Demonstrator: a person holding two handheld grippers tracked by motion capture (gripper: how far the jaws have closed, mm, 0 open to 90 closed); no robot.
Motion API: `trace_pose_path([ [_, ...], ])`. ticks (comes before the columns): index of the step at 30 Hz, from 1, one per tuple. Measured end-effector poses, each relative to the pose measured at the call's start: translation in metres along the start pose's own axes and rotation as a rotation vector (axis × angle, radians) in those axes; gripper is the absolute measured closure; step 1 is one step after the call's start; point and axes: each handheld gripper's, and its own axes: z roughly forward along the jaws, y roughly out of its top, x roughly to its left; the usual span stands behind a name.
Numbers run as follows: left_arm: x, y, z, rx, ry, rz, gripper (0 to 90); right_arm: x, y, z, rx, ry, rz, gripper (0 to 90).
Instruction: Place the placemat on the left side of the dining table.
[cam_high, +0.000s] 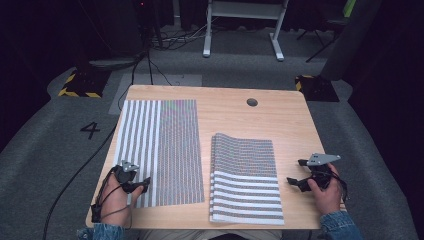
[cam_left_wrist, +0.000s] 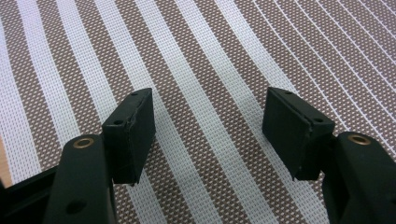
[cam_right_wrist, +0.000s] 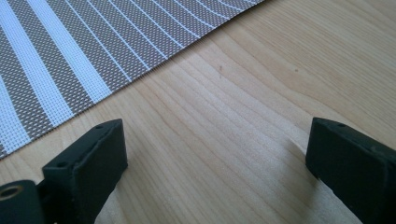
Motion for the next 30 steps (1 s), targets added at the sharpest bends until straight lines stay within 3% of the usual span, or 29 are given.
trace_pose_path([
  [12,0.023,0.011,0.01,-0.019,0.001,0.002,33.0,0.0,0.0,0.0,0.0,0.0,0.001,5.5],
  [30,0.032,0.019,0.017,-0.034,0.007,-0.022,30.5,0.0,0.0,0.0,0.0,-0.001,0.001,5.5],
])
